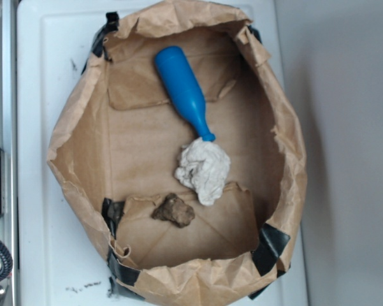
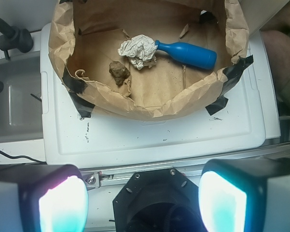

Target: Grab the blue bottle.

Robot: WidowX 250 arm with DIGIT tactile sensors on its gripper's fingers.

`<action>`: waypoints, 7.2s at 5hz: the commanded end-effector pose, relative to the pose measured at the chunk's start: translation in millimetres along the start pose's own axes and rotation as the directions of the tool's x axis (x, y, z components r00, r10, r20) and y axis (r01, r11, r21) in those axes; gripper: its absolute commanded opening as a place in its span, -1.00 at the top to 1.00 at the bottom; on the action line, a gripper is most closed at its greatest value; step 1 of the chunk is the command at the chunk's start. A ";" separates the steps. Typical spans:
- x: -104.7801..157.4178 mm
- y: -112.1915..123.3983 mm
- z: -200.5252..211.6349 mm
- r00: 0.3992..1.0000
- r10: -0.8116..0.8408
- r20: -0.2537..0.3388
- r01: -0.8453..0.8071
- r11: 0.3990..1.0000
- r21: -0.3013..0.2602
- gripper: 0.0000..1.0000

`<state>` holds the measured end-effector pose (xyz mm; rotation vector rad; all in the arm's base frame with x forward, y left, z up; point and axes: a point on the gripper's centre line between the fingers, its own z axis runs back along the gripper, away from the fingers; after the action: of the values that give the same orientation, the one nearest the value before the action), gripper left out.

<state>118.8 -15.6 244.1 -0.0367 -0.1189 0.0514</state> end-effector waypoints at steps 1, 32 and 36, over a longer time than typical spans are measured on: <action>0.0 0.0 0.0 1.000 0.000 0.000 0.000 1.000 0.000 -1.00; 153.3 68.6 -175.0 0.949 -0.304 -0.078 0.310 0.947 0.080 -1.00; 88.1 25.2 -244.4 0.963 -0.269 0.028 0.269 0.963 0.016 -1.00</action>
<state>236.9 12.7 12.5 -0.0094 -0.1670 -0.2037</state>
